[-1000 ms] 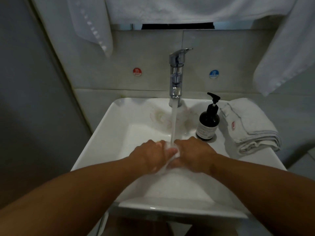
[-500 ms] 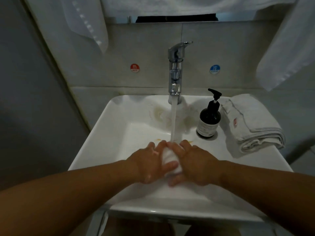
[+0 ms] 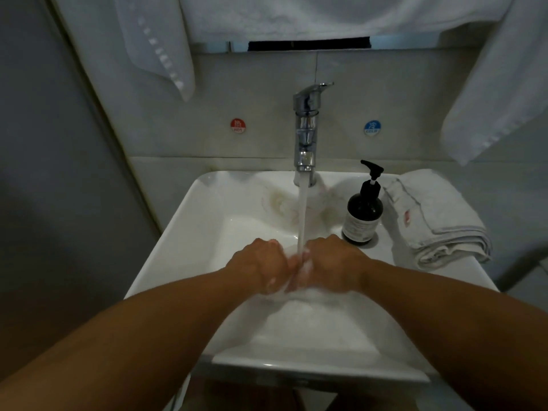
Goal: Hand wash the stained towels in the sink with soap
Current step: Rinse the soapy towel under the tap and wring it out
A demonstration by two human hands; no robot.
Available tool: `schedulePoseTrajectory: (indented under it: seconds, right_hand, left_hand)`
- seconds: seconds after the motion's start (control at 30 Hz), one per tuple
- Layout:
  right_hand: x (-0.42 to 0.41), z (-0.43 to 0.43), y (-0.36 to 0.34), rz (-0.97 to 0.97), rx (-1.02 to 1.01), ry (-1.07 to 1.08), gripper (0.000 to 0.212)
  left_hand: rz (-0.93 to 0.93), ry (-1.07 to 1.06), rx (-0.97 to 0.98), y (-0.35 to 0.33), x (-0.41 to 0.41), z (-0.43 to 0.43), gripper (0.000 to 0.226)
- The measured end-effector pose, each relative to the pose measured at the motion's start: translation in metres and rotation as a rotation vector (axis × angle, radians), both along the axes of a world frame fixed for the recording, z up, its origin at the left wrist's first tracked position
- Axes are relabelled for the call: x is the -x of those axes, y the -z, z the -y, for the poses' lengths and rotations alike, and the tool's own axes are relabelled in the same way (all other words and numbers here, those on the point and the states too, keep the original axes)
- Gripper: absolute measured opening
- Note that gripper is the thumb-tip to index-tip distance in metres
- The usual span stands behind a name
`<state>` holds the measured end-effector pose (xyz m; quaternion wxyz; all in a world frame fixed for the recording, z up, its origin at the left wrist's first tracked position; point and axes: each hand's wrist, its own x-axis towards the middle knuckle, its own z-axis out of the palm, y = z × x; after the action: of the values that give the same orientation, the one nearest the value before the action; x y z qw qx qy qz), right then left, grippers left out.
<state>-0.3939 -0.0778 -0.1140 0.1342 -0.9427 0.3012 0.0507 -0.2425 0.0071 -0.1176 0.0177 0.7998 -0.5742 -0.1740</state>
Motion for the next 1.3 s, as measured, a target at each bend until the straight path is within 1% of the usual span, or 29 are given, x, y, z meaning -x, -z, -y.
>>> schedulePoseTrajectory:
  seconds: [0.03, 0.07, 0.1, 0.13, 0.17, 0.23, 0.3, 0.33, 0.37, 0.4, 0.47, 0.5, 0.57, 0.6, 0.67, 0.73, 0.9, 1.0, 1.03, 1.07, 1.1, 1.13, 1.17, 1.2, 1.23, 1.27, 1.3]
  right_hand:
    - [0.005, -0.003, -0.003, 0.030, -0.085, -0.021, 0.047]
    - [0.010, -0.009, -0.008, 0.077, -0.198, -0.016, 0.045]
    - [0.016, -0.014, -0.009, 0.116, -0.292, 0.008, 0.048]
    - [0.021, -0.017, -0.009, 0.137, -0.338, 0.022, 0.051]
    - [0.027, -0.019, -0.009, 0.141, -0.332, 0.022, 0.054]
    - [0.037, -0.020, -0.012, 0.109, -0.256, 0.001, 0.056]
    - [0.050, -0.017, -0.024, 0.087, -0.181, 0.013, 0.058]
    - [0.054, -0.016, -0.035, 0.123, -0.102, 0.041, 0.058]
    - [0.055, -0.014, -0.047, 0.203, 0.008, 0.064, 0.059]
    - [0.054, -0.013, -0.062, 0.325, 0.117, 0.078, 0.059]
    - [0.048, -0.010, -0.097, 0.600, 0.261, 0.080, 0.058]
    - [0.043, -0.008, -0.116, 0.687, 0.336, 0.063, 0.060]
    - [0.031, -0.002, -0.144, 0.750, 0.459, 0.046, 0.070]
    - [0.023, 0.001, -0.154, 0.740, 0.481, 0.041, 0.078]
    - [0.009, 0.006, -0.163, 0.659, 0.480, 0.034, 0.090]
    - [-0.001, 0.009, -0.163, 0.585, 0.496, 0.024, 0.090]
    - [-0.001, 0.009, -0.152, 0.629, 0.491, 0.004, 0.073]
    - [0.009, 0.001, -0.143, 0.605, 0.462, 0.000, 0.068]
    - [0.015, -0.004, -0.138, 0.624, 0.456, 0.003, 0.065]
    - [0.021, -0.010, -0.131, 0.674, 0.451, 0.002, 0.058]
    - [0.028, -0.017, -0.122, 0.729, 0.440, 0.002, 0.047]
    - [0.035, -0.023, -0.110, 0.742, 0.404, 0.020, 0.034]
    - [0.041, -0.028, -0.098, 0.679, 0.332, 0.068, 0.024]
    - [0.046, -0.033, -0.086, 0.531, 0.204, 0.134, 0.019]
    - [0.049, -0.035, -0.072, 0.335, 0.053, 0.193, 0.025]
    - [0.051, -0.037, -0.061, 0.156, -0.082, 0.233, 0.040]
    - [0.052, -0.036, -0.050, 0.051, -0.197, 0.244, 0.054]
  left_hand:
    - [-0.044, -0.001, -0.015, -0.002, 0.000, -0.002, 0.081]
    - [-0.085, 0.022, -0.040, -0.007, 0.000, -0.007, 0.083]
    - [-0.105, 0.063, -0.064, -0.010, -0.003, -0.010, 0.079]
    - [-0.110, 0.119, -0.071, -0.013, -0.007, -0.013, 0.072]
    - [-0.106, 0.188, -0.079, -0.015, -0.011, -0.016, 0.066]
    - [-0.163, 0.268, -0.060, -0.014, -0.024, -0.026, 0.063]
    - [-0.294, 0.261, 0.021, -0.009, -0.034, -0.033, 0.063]
    - [-0.343, 0.260, 0.061, -0.006, -0.037, -0.035, 0.062]
    - [-0.366, 0.257, 0.094, -0.004, -0.039, -0.035, 0.062]
    - [-0.382, 0.253, 0.122, -0.003, -0.041, -0.035, 0.063]
    - [-0.405, 0.254, 0.148, -0.004, -0.040, -0.032, 0.063]
    - [-0.406, 0.255, 0.155, -0.005, -0.040, -0.031, 0.063]
    - [-0.396, 0.268, 0.167, -0.005, -0.039, -0.031, 0.065]
    - [-0.388, 0.274, 0.169, -0.006, -0.039, -0.032, 0.065]
    - [-0.367, 0.283, 0.174, -0.007, -0.038, -0.034, 0.067]
    - [-0.360, 0.288, 0.178, -0.009, -0.037, -0.036, 0.068]
    - [-0.376, 0.286, 0.170, -0.006, -0.038, -0.036, 0.064]
    - [-0.370, 0.292, 0.162, -0.006, -0.039, -0.035, 0.062]
    - [-0.369, 0.293, 0.164, -0.005, -0.039, -0.035, 0.063]
    - [-0.368, 0.294, 0.164, -0.005, -0.040, -0.035, 0.063]
    - [-0.369, 0.296, 0.164, -0.005, -0.040, -0.035, 0.064]
    - [-0.371, 0.300, 0.162, -0.005, -0.039, -0.035, 0.064]
    - [-0.375, 0.305, 0.161, -0.006, -0.038, -0.035, 0.063]
    - [-0.374, 0.311, 0.162, -0.007, -0.037, -0.035, 0.061]
    - [-0.364, 0.321, 0.168, -0.008, -0.036, -0.035, 0.059]
    - [-0.347, 0.333, 0.178, -0.009, -0.035, -0.035, 0.059]
    - [-0.328, 0.345, 0.192, -0.009, -0.033, -0.034, 0.058]
